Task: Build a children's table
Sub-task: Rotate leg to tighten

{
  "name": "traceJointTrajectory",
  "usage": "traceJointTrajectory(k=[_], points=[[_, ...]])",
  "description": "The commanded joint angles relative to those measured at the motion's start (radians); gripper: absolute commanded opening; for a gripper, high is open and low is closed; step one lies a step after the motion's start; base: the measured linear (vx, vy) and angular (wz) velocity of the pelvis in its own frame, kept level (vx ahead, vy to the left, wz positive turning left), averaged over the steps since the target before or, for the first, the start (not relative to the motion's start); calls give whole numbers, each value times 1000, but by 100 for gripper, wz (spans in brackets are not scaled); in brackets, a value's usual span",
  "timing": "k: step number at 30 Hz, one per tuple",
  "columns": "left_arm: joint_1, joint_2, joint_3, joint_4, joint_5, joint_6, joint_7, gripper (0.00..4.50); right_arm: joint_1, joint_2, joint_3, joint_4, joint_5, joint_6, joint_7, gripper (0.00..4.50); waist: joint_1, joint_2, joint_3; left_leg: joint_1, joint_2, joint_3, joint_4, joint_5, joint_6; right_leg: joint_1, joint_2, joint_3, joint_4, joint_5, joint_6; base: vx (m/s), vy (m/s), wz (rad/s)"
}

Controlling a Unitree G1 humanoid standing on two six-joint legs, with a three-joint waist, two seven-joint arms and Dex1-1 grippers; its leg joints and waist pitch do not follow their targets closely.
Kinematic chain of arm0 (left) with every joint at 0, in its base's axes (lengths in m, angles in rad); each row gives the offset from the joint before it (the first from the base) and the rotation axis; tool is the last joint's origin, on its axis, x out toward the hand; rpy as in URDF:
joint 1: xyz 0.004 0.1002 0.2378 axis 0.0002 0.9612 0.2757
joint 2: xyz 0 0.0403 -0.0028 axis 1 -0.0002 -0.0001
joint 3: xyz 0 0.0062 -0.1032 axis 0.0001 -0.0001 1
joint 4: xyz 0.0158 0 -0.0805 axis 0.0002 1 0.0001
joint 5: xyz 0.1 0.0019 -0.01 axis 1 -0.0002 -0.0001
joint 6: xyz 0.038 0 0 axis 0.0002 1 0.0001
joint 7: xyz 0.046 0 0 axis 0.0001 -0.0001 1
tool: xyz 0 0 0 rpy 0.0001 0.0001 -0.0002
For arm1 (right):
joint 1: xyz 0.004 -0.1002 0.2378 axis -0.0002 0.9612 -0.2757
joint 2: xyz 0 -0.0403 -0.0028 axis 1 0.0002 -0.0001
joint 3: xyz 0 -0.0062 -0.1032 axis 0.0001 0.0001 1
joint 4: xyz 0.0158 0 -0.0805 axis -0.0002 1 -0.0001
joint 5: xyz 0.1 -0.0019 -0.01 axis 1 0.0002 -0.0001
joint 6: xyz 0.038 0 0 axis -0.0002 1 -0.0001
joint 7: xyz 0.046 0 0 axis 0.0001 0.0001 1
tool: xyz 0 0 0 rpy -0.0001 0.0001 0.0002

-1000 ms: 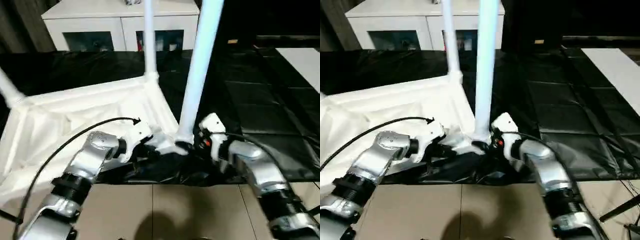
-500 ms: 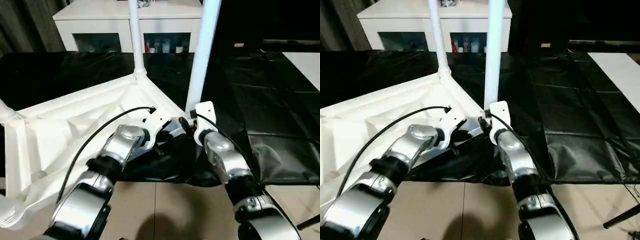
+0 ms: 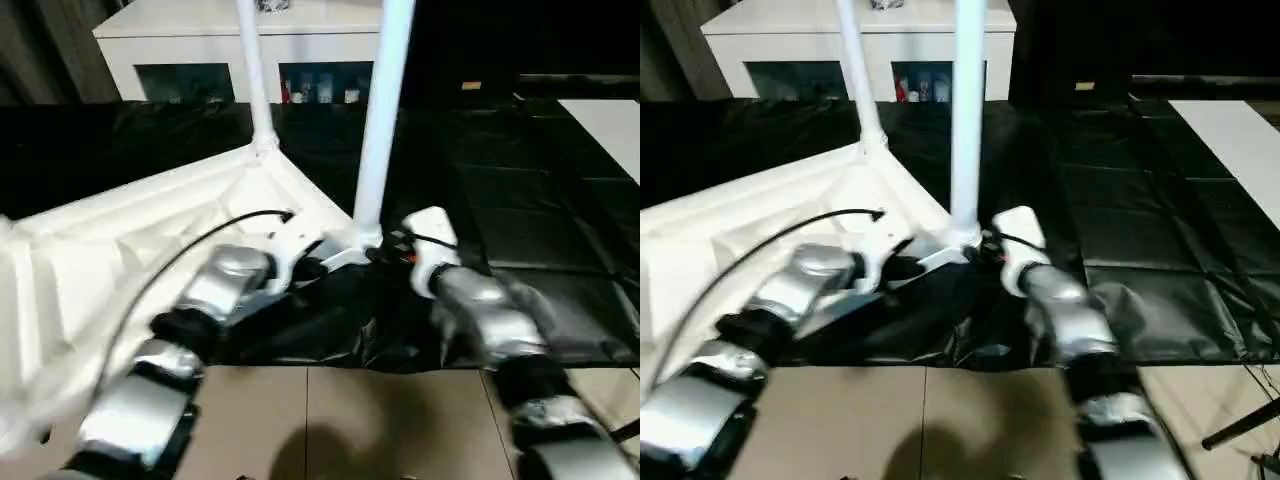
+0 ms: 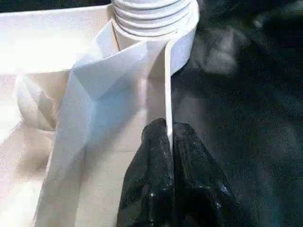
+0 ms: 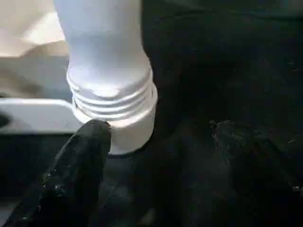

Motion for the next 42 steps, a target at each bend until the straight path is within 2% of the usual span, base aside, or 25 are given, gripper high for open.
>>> traceJointTrajectory(k=[1,3,5,8,11,14,17,20,22,26,35,42], points=[[36,26,-30,-79,-40,-54,-144,0,19,-35,20,-72,48,3,139,381,8,-15,-77,8,0,10,-63,-165,104,68,-26,14,-57,-114,-259,0,0,0],[59,56,-41,-140,-68,-33,-236,0,47,-79,42,-120,73,-5,246,381,12,-15,-77,8,4,11,-63,-158,112,68,-25,14,-51,-83,-274,0,0,0],[73,83,-53,-181,-78,-23,-295,0,64,-99,42,-157,102,-10,309,381,15,-10,-76,13,7,14,-62,-170,112,62,-24,13,-50,-83,-287,0,0,0],[91,116,-67,-226,-88,-26,-355,0,86,-121,38,-221,154,10,405,381,21,-9,-73,15,9,14,-67,-207,95,61,-26,15,-55,-131,-280,0,0,0],[95,123,-68,-231,-86,-24,-367,0,96,-135,50,-247,167,12,453,381,27,-8,-71,20,10,16,-68,-230,83,54,-25,16,-58,-160,-271,0,0,0],[101,132,-68,-238,-82,-23,-379,0,95,-156,87,-240,137,-15,493,381,33,-5,-70,23,11,15,-72,-245,60,50,-27,18,-61,-194,-261,0,0,0],[105,136,-72,-256,-87,-10,-385,0,84,-159,105,-219,109,-42,507,381,37,-7,-70,19,9,14,-73,-244,48,52,-27,18,-61,-200,-251,0,0,0],[103,132,-71,-258,-85,-13,-375,0,75,-157,122,-209,88,-54,516,381,40,-9,-71,18,7,14,-72,-231,47,53,-27,18,-60,-198,-242,0,0,0],[100,129,-70,-251,-82,-15,-369,0,71,-164,135,-200,73,-66,523,381,42,-8,-72,17,7,13,-71,-220,49,53,-27,18,-58,-184,-242,0,0,0],[94,125,-66,-237,-74,-30,-346,0,59,-167,148,-170,52,-91,514,381,42,-12,-72,16,6,14,-69,-214,53,54,-27,18,-58,-176,-245,0,0,0],[87,117,-68,-209,-57,-60,-312,0,32,-141,150,-115,40,-113,512,291,42,-14,-73,15,6,14,-69,-208,58,55,-27,18,-58,-189,-238,0,0,0],[88,120,-77,-200,-43,-95,-302,0,26,-121,152,-91,38,-127,506,259,42,-13,-71,14,6,14,-70,-218,57,54,-27,17,-60,-201,-238,0,0,0]])
